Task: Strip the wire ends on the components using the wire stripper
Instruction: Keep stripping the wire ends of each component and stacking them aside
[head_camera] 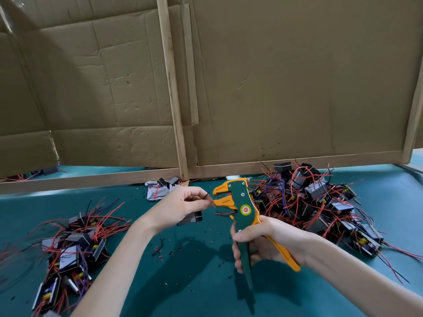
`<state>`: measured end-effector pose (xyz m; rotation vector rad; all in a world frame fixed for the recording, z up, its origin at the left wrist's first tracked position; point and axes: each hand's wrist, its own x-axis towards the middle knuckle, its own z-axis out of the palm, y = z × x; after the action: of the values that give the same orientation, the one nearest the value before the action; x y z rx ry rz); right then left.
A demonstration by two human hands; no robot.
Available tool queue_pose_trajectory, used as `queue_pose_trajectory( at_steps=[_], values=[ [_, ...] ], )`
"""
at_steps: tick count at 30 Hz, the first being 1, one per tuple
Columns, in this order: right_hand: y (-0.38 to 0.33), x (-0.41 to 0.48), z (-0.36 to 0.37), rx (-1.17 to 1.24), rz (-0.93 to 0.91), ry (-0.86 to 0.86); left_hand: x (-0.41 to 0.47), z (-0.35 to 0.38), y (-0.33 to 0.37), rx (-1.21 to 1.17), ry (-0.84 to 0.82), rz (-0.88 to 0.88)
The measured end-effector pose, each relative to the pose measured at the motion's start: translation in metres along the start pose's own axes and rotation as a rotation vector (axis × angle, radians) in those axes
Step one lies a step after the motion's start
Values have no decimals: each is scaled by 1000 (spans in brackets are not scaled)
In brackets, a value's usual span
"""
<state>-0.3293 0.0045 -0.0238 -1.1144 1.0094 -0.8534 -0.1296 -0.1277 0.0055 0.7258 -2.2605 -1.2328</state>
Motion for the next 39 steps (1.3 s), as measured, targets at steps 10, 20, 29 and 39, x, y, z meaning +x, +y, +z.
queue_pose_trajectory(
  at_steps=[10, 20, 29, 39],
  values=[
    [9, 27, 16, 52, 14, 70, 0, -6, -9, 225, 94, -50],
    [28, 10, 22, 93, -37, 166, -2, -4, 5, 204, -70, -25],
    [32, 11, 47, 98, -21, 408, -4, -10, 2, 45, -17, -45],
    [27, 17, 31, 440, -176, 364, 8, 35, -32, -264, 328, -35]
  ],
)
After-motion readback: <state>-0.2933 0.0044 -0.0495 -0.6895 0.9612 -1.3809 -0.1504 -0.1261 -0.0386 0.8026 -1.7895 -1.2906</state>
